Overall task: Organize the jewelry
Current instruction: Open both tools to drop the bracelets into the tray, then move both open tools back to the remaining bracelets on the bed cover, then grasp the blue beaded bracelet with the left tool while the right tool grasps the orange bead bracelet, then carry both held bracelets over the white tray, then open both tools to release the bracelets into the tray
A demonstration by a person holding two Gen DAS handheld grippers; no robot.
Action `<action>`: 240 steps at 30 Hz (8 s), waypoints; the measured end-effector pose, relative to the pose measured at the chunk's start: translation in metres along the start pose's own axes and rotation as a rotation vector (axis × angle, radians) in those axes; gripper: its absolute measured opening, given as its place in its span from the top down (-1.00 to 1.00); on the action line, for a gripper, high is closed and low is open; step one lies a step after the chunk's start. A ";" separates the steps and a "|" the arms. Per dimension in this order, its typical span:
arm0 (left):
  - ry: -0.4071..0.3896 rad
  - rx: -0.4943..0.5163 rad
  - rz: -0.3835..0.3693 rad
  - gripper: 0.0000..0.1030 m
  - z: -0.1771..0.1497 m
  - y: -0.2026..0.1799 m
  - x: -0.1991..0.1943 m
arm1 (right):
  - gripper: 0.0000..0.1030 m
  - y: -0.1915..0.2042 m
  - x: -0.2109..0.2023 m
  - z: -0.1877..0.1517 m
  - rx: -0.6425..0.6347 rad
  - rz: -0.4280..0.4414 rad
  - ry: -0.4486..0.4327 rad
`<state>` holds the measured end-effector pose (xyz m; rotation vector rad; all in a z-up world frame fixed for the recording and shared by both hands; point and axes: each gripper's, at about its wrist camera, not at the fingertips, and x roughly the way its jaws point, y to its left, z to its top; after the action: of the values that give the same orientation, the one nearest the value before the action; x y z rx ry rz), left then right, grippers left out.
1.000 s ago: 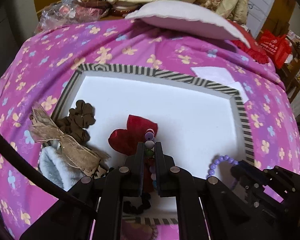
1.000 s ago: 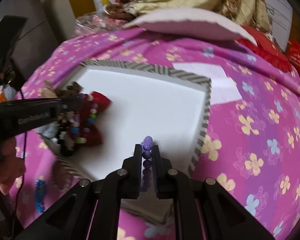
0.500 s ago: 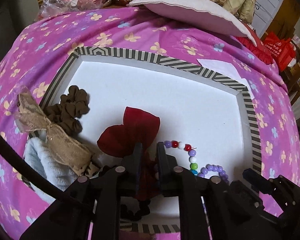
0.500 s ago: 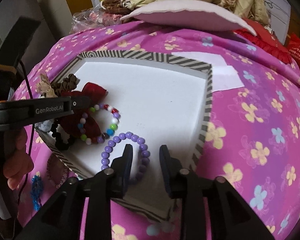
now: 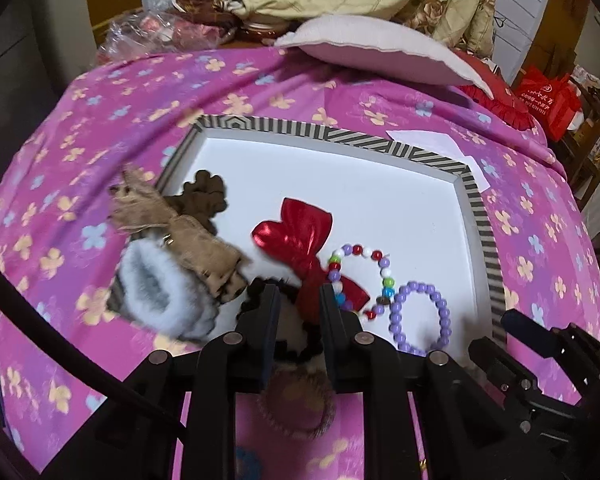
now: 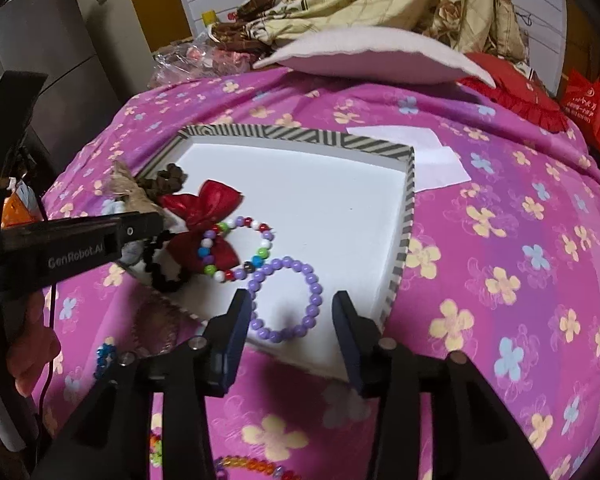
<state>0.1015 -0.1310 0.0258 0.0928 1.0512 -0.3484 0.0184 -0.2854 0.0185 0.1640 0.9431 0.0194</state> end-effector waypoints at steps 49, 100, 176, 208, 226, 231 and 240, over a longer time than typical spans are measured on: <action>-0.173 -0.041 0.119 0.38 -0.118 0.025 -0.106 | -0.29 0.043 -0.093 -0.075 0.043 -0.040 -0.067; 0.079 -0.208 0.004 0.15 -0.138 0.069 -0.034 | -0.30 -0.008 -0.058 -0.123 0.077 -0.062 0.069; -0.034 -0.058 -0.034 0.59 -0.105 0.037 -0.084 | 0.82 0.024 -0.117 -0.062 -0.174 -0.079 -0.115; -0.060 0.015 0.019 0.59 -0.045 0.012 -0.064 | 0.82 0.024 -0.073 0.003 -0.226 -0.085 -0.077; -0.026 -0.004 -0.055 0.59 0.039 -0.015 -0.016 | 0.82 0.008 -0.008 0.062 -0.199 -0.039 -0.042; -0.009 -0.015 -0.055 0.59 0.062 -0.023 0.014 | 0.82 -0.008 0.023 0.079 -0.166 -0.031 -0.027; 0.084 -0.059 -0.104 0.59 0.081 -0.029 0.074 | 0.82 -0.050 0.081 0.085 -0.106 -0.128 0.047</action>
<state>0.1930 -0.1949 0.0048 0.0000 1.1513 -0.4098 0.1321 -0.3385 -0.0049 0.0052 0.9954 -0.0450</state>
